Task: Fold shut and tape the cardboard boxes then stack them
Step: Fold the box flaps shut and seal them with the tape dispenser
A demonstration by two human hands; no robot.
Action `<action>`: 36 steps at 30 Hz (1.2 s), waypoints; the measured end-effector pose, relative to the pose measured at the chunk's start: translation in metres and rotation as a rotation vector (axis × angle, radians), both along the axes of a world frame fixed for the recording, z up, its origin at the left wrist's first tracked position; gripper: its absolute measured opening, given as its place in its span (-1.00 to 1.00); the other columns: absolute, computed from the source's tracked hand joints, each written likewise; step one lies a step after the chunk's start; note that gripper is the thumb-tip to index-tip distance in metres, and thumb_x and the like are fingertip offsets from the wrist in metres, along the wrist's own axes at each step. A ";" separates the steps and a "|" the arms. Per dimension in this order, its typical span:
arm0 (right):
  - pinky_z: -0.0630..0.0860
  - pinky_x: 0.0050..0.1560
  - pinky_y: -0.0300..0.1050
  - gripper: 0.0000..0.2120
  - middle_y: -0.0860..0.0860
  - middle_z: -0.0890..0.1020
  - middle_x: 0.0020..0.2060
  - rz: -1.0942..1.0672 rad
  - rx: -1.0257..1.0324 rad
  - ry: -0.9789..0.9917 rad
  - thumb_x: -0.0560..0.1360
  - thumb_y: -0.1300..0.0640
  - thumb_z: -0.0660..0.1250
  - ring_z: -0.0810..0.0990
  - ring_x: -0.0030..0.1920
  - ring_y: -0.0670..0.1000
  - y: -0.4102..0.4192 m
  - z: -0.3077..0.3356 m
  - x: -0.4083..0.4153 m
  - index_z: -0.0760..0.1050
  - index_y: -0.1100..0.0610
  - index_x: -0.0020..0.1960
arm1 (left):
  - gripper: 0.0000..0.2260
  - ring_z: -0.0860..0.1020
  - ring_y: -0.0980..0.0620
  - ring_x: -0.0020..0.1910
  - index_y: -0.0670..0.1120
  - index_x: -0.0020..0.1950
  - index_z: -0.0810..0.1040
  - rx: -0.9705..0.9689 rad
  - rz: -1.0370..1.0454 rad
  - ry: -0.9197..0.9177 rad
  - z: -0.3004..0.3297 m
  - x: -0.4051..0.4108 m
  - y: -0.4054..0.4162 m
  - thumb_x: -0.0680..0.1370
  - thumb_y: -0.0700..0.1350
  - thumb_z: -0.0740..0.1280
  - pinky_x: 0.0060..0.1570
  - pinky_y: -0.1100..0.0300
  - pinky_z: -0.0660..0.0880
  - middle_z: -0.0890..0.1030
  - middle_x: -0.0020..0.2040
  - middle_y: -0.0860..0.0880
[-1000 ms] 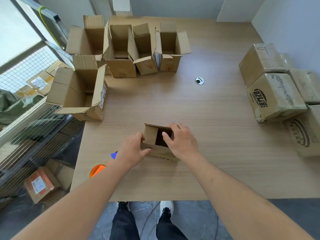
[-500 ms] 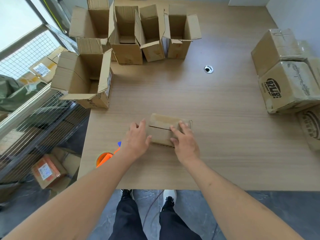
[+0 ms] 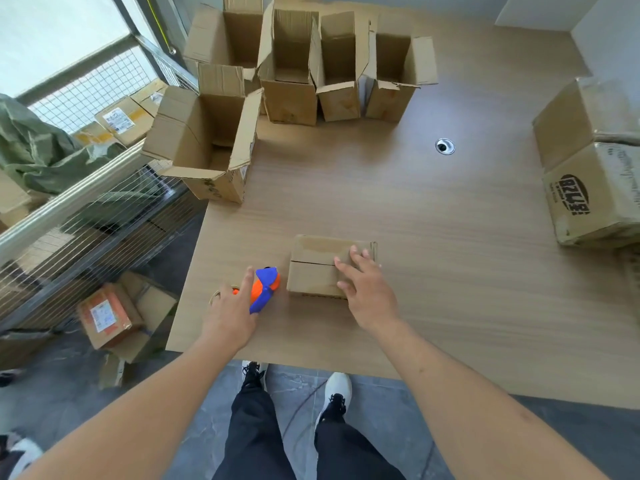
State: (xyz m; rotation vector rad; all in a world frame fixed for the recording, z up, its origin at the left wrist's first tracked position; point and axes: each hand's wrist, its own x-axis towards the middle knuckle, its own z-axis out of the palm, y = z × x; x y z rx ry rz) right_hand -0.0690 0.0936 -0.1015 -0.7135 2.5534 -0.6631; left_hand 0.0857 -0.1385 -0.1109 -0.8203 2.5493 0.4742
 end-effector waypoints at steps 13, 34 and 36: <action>-0.05 0.61 0.00 -0.50 -0.02 0.19 0.62 0.022 -0.078 -0.133 0.65 0.27 0.25 0.05 0.64 0.03 -0.001 0.008 0.011 0.36 0.01 0.56 | -0.10 0.46 -0.03 0.07 0.22 0.66 0.09 0.300 -0.415 0.604 0.055 -0.036 -0.014 0.48 -0.30 0.44 0.09 0.01 0.49 0.41 0.19 0.05; 0.46 0.18 -0.08 -0.81 -0.06 0.75 0.00 0.062 -0.117 0.014 0.59 0.12 0.36 0.66 0.07 0.04 -0.008 0.048 -0.020 0.71 -0.05 0.12 | -0.05 0.39 -0.10 0.16 0.35 0.60 0.00 0.062 -0.714 0.273 0.063 -0.073 0.008 0.43 -0.32 0.35 0.25 0.05 0.31 0.42 0.15 -0.04; 0.46 0.19 -0.06 -0.81 -0.04 0.74 0.06 0.026 -0.116 -0.013 0.60 0.07 0.37 0.64 0.11 0.06 -0.009 0.048 -0.020 0.70 -0.06 0.16 | -0.11 0.38 -0.12 0.20 0.41 0.60 -0.08 -0.030 -0.763 0.251 0.059 -0.069 0.011 0.51 -0.13 0.38 0.28 0.02 0.27 0.40 0.20 -0.05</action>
